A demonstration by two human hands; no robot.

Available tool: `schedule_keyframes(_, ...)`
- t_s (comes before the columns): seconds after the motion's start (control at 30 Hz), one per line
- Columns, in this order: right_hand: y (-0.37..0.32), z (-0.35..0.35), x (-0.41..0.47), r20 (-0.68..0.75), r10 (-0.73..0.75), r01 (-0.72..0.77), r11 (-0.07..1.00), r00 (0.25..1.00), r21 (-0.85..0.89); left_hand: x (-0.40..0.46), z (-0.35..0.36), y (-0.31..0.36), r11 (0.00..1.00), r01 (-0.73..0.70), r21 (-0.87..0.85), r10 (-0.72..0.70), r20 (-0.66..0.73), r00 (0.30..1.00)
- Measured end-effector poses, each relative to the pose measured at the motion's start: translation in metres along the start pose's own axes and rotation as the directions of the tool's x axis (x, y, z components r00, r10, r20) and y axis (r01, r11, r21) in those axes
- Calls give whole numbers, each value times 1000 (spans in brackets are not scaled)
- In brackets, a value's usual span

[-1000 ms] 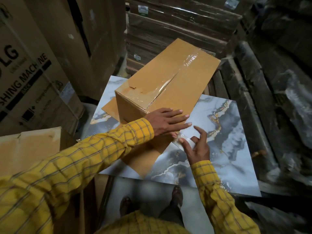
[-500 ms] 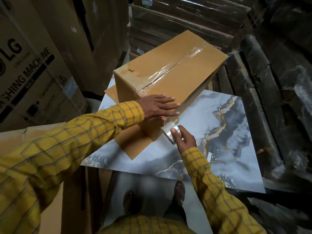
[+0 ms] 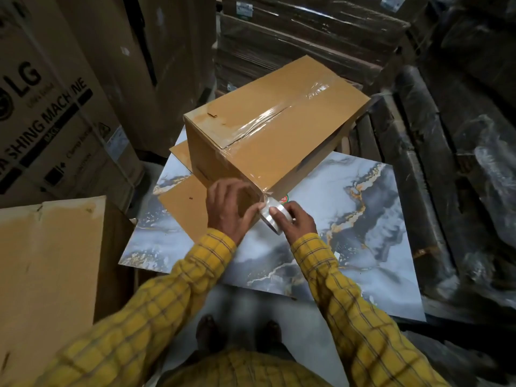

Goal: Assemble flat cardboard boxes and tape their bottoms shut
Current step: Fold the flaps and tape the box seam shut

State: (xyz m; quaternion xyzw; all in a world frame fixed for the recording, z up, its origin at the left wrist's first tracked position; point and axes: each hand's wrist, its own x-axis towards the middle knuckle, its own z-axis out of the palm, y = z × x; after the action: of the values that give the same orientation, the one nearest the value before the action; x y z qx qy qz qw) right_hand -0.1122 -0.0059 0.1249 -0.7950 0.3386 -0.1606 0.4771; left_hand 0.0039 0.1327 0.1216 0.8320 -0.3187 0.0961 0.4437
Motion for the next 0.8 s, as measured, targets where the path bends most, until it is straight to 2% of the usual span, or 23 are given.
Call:
schedule_keyframes(0.03,-3,-4,2,-21,-58,57,998,998,-29,-11,5,9,986,148,-72,-149,-6,989)
schedule_keyframes(0.1,-13,-15,11,-72,-262,253,961,963,-110,-23,15,28,892,379,-246,-383,33,923)
schedule_keyframes(0.17,-32,-28,25,-42,-468,453,872,883,-184,-25,23,44,781,495,-382,-499,95,861)
schedule_keyframes(0.23,-47,-35,44,85,-586,591,784,806,-192,-25,33,55,708,555,-437,-564,124,817)
schedule_keyframes(0.3,-55,-32,60,228,-606,646,736,762,-201,-24,41,63,671,591,-449,-621,97,778)
schedule_keyframes(0.37,-54,-26,70,303,-601,667,714,740,-213,-23,45,67,650,622,-436,-667,65,742)
schedule_keyframes(0.5,-50,-19,80,330,-628,702,684,705,-198,-23,45,71,611,646,-458,-713,37,700)
schedule_keyframes(0.63,-48,-17,82,349,-648,730,651,677,-208,-23,50,68,562,719,-409,-774,46,631)
schedule_keyframes(0.8,-46,-17,82,344,-637,715,673,690,-188,-31,56,72,541,662,-519,-764,26,645)
